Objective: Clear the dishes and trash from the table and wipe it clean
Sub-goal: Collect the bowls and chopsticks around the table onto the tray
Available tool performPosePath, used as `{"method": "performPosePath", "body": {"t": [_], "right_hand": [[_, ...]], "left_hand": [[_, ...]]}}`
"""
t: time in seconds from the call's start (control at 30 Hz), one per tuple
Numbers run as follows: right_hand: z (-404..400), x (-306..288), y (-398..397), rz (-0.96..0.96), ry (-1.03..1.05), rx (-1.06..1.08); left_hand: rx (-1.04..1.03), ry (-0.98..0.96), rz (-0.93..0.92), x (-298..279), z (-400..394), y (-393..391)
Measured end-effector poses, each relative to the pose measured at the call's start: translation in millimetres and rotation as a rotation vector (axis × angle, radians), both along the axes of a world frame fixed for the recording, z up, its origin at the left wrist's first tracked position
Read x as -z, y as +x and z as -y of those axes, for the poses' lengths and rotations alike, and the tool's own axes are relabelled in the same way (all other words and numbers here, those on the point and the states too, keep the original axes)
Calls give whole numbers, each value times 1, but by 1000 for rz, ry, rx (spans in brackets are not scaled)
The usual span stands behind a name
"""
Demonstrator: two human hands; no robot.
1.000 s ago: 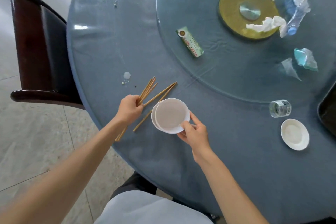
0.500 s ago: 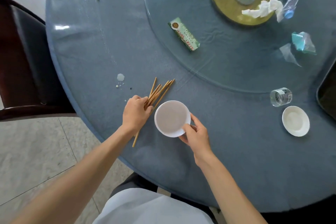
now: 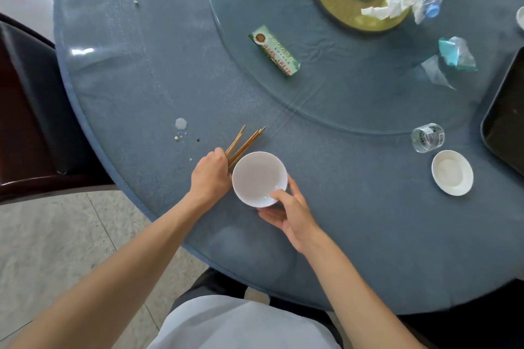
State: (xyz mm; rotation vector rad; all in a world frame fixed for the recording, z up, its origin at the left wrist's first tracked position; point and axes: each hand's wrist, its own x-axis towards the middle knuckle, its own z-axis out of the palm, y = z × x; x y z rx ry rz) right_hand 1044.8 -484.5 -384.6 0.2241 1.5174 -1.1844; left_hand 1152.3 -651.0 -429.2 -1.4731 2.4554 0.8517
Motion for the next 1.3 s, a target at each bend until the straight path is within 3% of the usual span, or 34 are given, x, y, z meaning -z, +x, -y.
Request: {"method": "performPosePath", "body": {"t": [0.17,0.53,0.67,0.9,1.03,1.3], "right_hand": [[-11,1,0,-35,19,57],[-103,-4,-10,-57,10,280],[-152,-10,-7,-43,-29,444],[-264,-36,11,-66,-88,705],[-346,-58,32,-5,-167,861],[-517,-105,82,-81,-200,1095]], "left_hand": [[26,-21,69,1,-10,1],[-15,140,47,-10,-52,-10],[-73,186,-55,-19,-81,-24],[-100,473,-293,-60,-182,-64],[-132,750,-319,-86,-271,-89],[153,1335,-296,-138,-469,-103]]}}
